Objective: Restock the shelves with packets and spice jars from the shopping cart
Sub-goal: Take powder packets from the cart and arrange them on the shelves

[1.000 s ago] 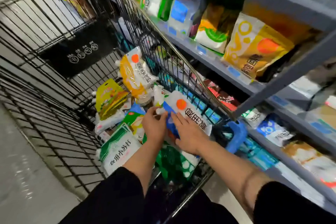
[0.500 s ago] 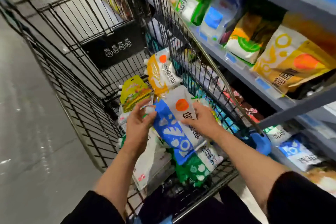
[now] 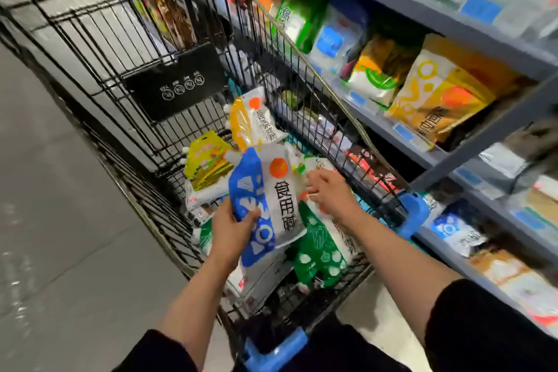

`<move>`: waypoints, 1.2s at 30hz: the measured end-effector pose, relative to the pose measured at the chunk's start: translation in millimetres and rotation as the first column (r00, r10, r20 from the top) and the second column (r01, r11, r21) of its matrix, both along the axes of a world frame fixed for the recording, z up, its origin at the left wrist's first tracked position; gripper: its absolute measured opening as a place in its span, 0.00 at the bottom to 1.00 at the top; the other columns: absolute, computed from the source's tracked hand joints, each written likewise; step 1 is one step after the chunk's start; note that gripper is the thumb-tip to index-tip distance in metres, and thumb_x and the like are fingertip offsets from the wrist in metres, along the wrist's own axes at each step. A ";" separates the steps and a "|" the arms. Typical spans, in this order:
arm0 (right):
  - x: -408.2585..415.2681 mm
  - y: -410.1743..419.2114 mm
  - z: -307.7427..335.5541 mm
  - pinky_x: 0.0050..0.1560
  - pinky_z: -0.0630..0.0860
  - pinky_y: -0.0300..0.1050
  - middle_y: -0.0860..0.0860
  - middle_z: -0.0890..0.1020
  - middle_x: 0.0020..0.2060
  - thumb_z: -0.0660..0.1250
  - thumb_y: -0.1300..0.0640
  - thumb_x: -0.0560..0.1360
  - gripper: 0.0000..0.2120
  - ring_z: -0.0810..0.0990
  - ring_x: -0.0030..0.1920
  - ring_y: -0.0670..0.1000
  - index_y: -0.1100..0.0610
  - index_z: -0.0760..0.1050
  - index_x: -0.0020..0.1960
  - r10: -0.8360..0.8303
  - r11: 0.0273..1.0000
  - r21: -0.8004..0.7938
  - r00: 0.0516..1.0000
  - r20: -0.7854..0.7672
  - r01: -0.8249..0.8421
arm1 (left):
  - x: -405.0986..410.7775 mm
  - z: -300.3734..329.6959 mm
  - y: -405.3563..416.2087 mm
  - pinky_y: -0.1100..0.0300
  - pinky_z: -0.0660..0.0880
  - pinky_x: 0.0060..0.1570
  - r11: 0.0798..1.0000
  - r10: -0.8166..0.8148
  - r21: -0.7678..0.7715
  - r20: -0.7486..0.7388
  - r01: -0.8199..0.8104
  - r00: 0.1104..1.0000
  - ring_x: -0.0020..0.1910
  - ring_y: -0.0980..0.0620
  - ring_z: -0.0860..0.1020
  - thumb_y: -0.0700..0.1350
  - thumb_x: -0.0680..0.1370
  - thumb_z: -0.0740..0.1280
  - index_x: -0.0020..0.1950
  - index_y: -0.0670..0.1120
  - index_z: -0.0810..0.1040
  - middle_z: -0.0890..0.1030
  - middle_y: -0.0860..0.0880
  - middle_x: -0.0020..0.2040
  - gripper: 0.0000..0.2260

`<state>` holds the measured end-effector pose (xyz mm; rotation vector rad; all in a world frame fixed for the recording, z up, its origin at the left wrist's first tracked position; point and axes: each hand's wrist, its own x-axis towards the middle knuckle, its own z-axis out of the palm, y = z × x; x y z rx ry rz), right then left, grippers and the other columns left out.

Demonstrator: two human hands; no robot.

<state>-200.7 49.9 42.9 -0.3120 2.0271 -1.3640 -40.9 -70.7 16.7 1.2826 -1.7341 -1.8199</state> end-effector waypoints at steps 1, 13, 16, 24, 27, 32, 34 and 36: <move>-6.1 8.5 -6.4 0.35 0.72 0.40 0.56 0.77 0.44 0.63 0.56 0.79 0.07 0.75 0.40 0.51 0.60 0.75 0.52 -0.022 0.997 0.078 1.000 -0.014 0.023 | 2.7 -0.8 -2.4 0.43 0.80 0.51 0.999 0.030 -0.023 0.032 -0.030 0.999 0.49 0.44 0.83 0.39 0.71 0.74 0.55 0.50 0.77 0.83 0.45 0.53 0.15; -13.4 27.4 -58.0 0.72 0.61 0.55 0.60 0.59 0.74 0.79 0.49 0.64 0.56 0.59 0.73 0.62 0.60 0.45 0.77 0.446 0.662 0.680 0.895 -0.022 -0.314 | 8.4 -8.7 -4.1 0.45 0.78 0.54 0.981 0.194 -0.012 0.196 -0.195 0.961 0.51 0.43 0.80 0.34 0.76 0.69 0.59 0.46 0.74 0.81 0.45 0.54 0.14; -15.0 27.8 -57.4 0.69 0.66 0.55 0.62 0.66 0.70 0.80 0.50 0.62 0.55 0.63 0.71 0.63 0.63 0.49 0.75 0.411 0.679 0.679 0.911 -0.037 -0.278 | 7.8 -10.2 -4.4 0.43 0.78 0.54 0.977 0.206 0.004 0.219 -0.213 0.954 0.50 0.43 0.81 0.35 0.76 0.69 0.59 0.46 0.74 0.81 0.44 0.56 0.14; -14.9 37.2 -45.3 0.43 0.68 0.46 0.57 0.78 0.50 0.69 0.54 0.74 0.11 0.76 0.52 0.58 0.58 0.72 0.52 0.252 0.901 0.409 0.943 -0.217 -0.147 | 7.3 -1.8 -1.6 0.42 0.79 0.53 0.980 0.192 0.025 0.171 -0.199 0.966 0.50 0.44 0.82 0.37 0.77 0.68 0.54 0.52 0.75 0.82 0.47 0.55 0.12; -15.2 35.7 -27.3 0.50 0.72 0.50 0.57 0.78 0.53 0.63 0.50 0.77 0.18 0.76 0.53 0.58 0.61 0.70 0.59 0.209 0.954 0.267 0.941 -0.266 -0.136 | 5.9 6.7 1.0 0.44 0.79 0.54 0.984 0.171 0.034 0.127 -0.177 0.977 0.49 0.46 0.82 0.41 0.80 0.65 0.48 0.57 0.75 0.82 0.51 0.51 0.09; -4.3 11.4 15.6 0.45 0.70 0.51 0.55 0.75 0.45 0.62 0.54 0.79 0.10 0.74 0.45 0.54 0.61 0.68 0.53 0.140 0.988 -0.030 0.971 -0.192 -0.148 | 4.4 17.6 6.8 0.57 0.80 0.45 0.994 0.083 0.070 0.009 -0.084 0.996 0.45 0.56 0.83 0.45 0.84 0.57 0.59 0.53 0.74 0.82 0.55 0.50 0.09; 10.0 -2.4 25.7 0.53 0.70 0.52 0.56 0.66 0.64 0.61 0.55 0.80 0.15 0.74 0.53 0.50 0.62 0.66 0.62 0.082 0.992 -0.089 0.992 -0.100 -0.091 | 5.6 19.4 10.4 0.60 0.79 0.42 0.992 0.083 0.093 -0.021 -0.081 0.996 0.41 0.57 0.82 0.45 0.84 0.56 0.60 0.52 0.74 0.81 0.55 0.47 0.09; 23.9 -15.5 23.7 0.56 0.68 0.49 0.53 0.71 0.54 0.59 0.54 0.81 0.16 0.71 0.58 0.53 0.62 0.64 0.65 0.068 0.994 -0.080 0.993 -0.099 -0.076 | 7.0 20.8 11.6 0.54 0.78 0.47 0.986 0.092 0.146 -0.043 -0.085 0.995 0.45 0.51 0.81 0.46 0.84 0.55 0.58 0.53 0.76 0.81 0.53 0.48 0.10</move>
